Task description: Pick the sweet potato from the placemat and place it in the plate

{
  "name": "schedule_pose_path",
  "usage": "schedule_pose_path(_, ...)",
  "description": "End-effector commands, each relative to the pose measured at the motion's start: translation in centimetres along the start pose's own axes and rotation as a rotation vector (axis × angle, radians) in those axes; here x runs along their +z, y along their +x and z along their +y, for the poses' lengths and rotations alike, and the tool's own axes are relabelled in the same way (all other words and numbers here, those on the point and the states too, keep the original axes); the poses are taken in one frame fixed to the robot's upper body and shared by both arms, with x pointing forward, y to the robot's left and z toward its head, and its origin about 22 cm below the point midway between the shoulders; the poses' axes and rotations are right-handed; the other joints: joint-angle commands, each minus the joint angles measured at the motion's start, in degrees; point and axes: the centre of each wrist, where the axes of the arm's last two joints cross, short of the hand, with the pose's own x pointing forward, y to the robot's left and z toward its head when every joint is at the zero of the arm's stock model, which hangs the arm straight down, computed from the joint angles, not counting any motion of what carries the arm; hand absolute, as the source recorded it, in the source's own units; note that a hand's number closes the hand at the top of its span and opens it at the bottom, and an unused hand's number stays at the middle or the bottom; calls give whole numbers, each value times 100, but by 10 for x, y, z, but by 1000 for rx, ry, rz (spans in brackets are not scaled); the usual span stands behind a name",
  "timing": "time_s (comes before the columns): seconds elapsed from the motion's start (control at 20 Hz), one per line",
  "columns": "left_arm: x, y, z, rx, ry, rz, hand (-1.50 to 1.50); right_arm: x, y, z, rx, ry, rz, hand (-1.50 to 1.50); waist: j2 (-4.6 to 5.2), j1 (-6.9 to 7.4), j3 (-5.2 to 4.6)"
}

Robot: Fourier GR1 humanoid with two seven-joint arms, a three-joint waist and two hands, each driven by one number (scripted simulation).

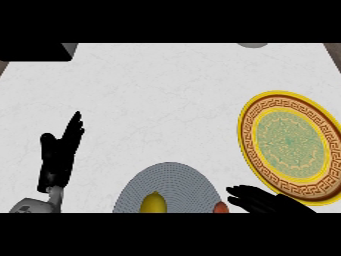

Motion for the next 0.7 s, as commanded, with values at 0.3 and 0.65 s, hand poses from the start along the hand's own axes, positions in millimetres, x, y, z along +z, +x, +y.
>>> schedule_pose_path(0.3, -3, 8, 5, -1, 2, 4, 0, -17, -2, 14, 13, 72, 20, -150, 1, -7, 4)
schedule_pose_path(0.65, -2, -16, -1, 5, 2, 3, 0, -26, -12, 12, 9, 106, 36, -150, 3, -5, 3)
